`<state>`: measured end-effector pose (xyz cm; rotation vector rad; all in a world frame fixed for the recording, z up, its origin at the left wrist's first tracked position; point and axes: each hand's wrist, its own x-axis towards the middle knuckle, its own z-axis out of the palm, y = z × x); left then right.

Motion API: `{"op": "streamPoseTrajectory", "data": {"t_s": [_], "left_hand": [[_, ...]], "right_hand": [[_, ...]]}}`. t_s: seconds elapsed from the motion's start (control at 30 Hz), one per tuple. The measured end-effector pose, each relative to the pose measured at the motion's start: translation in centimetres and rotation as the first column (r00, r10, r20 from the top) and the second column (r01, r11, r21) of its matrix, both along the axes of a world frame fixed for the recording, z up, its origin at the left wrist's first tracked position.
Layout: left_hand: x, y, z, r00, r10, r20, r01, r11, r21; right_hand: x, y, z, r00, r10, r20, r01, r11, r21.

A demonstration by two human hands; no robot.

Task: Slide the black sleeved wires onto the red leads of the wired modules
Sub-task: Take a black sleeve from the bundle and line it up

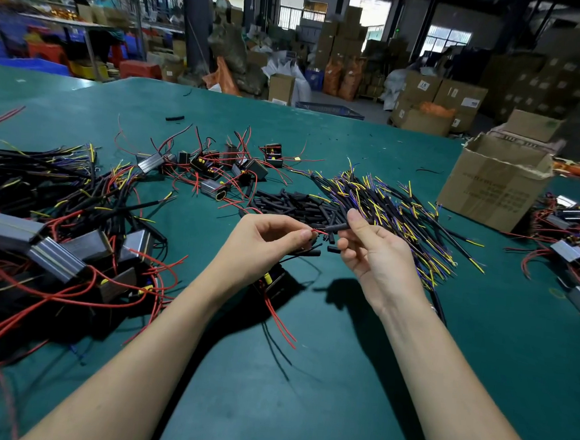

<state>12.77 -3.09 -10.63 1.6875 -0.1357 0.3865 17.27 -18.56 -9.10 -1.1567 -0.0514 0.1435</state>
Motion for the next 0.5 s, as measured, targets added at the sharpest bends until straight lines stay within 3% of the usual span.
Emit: {"op": "streamPoseTrajectory", "data": {"t_s": [0.5], "left_hand": [[-0.12,-0.02,0.14,1.0,0.01,-0.009,-0.01,1.0,0.004]], "right_hand": [[0.14,-0.05,-0.35,0.929,-0.004,0.369,0.081,0.978,-0.193]]}}
